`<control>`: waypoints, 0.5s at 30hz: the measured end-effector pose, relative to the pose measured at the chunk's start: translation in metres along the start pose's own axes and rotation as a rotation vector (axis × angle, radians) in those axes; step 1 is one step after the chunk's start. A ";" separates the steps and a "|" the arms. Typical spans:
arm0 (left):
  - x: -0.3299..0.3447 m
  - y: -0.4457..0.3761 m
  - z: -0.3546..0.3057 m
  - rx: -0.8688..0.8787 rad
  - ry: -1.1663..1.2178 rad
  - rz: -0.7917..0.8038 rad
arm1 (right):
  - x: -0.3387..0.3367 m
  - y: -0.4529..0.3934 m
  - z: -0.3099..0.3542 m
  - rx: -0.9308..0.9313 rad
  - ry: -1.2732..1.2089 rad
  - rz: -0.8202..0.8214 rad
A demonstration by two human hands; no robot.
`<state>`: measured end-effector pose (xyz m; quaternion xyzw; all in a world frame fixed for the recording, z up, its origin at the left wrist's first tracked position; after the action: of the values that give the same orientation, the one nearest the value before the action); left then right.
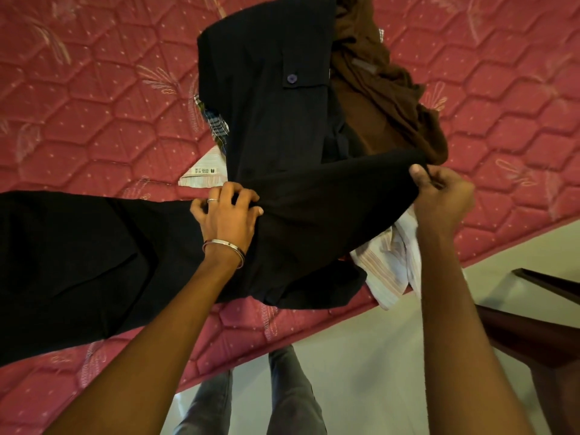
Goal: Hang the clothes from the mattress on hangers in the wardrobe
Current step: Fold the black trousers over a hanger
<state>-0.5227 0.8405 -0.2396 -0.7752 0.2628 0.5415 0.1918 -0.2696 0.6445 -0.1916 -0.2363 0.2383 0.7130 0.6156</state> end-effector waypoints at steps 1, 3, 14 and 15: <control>-0.002 -0.001 0.000 -0.013 0.026 -0.008 | -0.012 0.004 0.004 -0.032 -0.019 -0.003; -0.007 -0.001 0.001 -0.018 0.127 -0.017 | -0.033 0.014 0.014 -0.085 -0.106 -0.004; -0.058 -0.009 0.003 0.177 0.594 0.373 | -0.079 0.018 0.052 0.032 -0.291 0.249; -0.058 -0.014 0.000 0.192 0.599 0.399 | -0.077 0.008 0.056 -0.045 -0.139 0.208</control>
<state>-0.5298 0.8629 -0.1852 -0.8112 0.5029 0.2904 0.0691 -0.2698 0.6195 -0.0991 -0.1742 0.2021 0.7929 0.5479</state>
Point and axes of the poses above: each hand's wrist, its own y-axis away from the middle knuckle, its own x-axis out of the palm, z = x × y, the point moved 4 cm from there along -y, towards the middle knuckle, and after that the axes turned 1 degree about y, right-handed, at the moved point
